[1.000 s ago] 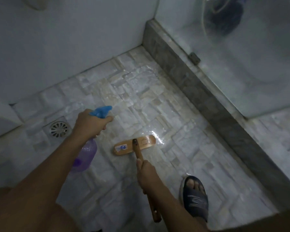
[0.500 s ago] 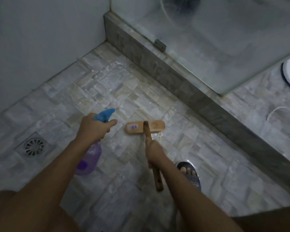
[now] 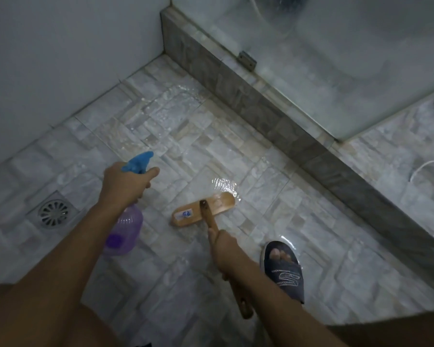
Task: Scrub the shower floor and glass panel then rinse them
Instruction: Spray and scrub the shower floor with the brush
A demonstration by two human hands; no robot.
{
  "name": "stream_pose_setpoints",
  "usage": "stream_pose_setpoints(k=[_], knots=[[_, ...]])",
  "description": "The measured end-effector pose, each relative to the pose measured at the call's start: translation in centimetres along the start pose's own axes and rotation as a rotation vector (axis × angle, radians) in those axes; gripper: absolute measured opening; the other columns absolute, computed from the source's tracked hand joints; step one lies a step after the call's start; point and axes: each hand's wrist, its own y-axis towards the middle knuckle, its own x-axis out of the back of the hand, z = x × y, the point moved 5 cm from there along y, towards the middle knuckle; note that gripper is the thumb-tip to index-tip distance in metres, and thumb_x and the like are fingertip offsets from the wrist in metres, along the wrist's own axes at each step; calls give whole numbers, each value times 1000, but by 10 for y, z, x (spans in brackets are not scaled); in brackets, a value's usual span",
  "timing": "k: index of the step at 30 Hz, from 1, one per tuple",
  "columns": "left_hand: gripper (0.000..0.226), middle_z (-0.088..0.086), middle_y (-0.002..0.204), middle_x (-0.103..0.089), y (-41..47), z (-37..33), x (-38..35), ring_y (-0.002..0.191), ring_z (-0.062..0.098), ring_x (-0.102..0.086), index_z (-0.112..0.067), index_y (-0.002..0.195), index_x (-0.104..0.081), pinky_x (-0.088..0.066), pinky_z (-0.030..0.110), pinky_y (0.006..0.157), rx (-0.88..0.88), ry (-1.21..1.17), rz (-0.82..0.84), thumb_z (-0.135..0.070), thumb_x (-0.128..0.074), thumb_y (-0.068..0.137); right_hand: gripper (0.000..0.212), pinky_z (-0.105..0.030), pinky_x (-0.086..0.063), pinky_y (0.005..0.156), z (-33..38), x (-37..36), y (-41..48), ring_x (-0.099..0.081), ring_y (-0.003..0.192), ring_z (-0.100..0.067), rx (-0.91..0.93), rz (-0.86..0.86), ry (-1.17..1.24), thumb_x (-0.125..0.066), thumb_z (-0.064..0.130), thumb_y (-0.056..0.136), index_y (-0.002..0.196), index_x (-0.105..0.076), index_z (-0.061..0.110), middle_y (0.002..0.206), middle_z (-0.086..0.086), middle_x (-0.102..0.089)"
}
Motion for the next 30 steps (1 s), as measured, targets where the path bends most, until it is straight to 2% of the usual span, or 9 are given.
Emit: stream_pose_setpoints(k=[3, 7, 11, 12, 18, 21, 23, 26, 30], knots=[[40, 10, 73, -72, 5, 3, 15, 47, 21, -57, -1, 85, -72, -54, 32, 51, 20, 7, -73, -40, -81, 81, 54, -46, -59, 77, 26, -3, 14, -67, 96, -38, 29, -15, -34, -29, 52, 107, 121, -56, 7, 115, -19, -64], [31, 12, 74, -73, 4, 7, 29, 51, 22, -60, -10, 76, -70, -60, 42, 61, 10, -21, -146, -40, -80, 79, 51, -38, -53, 45, 114, 8, 58, -65, 74, -39, 124, 15, -14, -28, 39, 109, 140, -49, 4, 113, -24, -59], [29, 13, 77, -74, 1, 11, 36, 51, 21, -61, -10, 76, -70, -60, 39, 61, -4, -38, -180, -37, -79, 79, 54, -37, -55, 56, 191, 11, 83, -63, 82, -34, 212, -1, 5, -24, 39, 110, 141, -48, 3, 130, -25, -57], [30, 12, 76, -74, 1, 14, 38, 51, 20, -61, -10, 76, -71, -59, 38, 61, 1, -37, -184, -38, -79, 78, 54, -33, -53, 52, 197, 8, 85, -61, 77, -29, 226, 19, -27, -22, 38, 111, 140, -49, 2, 131, -24, -58], [32, 7, 74, -74, 1, 13, 30, 55, 21, -62, -14, 75, -71, -57, 35, 62, -9, -16, -129, -45, -80, 76, 55, -41, -55, 52, 120, 8, 66, -66, 85, -42, 190, -24, -74, -28, 51, 107, 124, -54, 5, 104, -18, -58], [32, 8, 75, -74, 3, 5, 19, 57, 23, -64, -11, 78, -71, -58, 34, 62, -29, -28, -112, -42, -79, 78, 45, -35, -51, 53, 61, 17, 53, -66, 91, -39, 135, -52, -85, -31, 42, 109, 125, -53, 7, 116, -20, -60], [28, 7, 75, -74, 0, -8, 3, 60, 23, -66, -13, 82, -73, -58, 34, 64, -72, -33, -67, -41, -79, 79, 40, -39, -52, 56, 27, 34, 49, -63, 80, -32, 49, -119, -27, -33, 43, 108, 118, -56, 12, 114, -20, -61], [29, 7, 76, -74, -8, -29, -30, 60, 22, -65, -24, 97, -76, -58, 36, 64, -136, -22, 39, -45, -79, 76, 48, -33, -50, 42, -8, 73, 46, -59, 61, -31, -90, -218, 221, -30, 52, 107, 105, -55, 10, 89, -17, -61], [47, 9, 74, -73, -14, -48, -75, 64, 29, -70, -12, 82, -74, -63, 46, 65, -160, 47, 154, -56, -77, 65, 49, -29, -45, 42, -36, 105, 40, -50, 55, -26, -170, -239, 335, -30, 50, 107, 107, -53, 6, 78, -14, -54]])
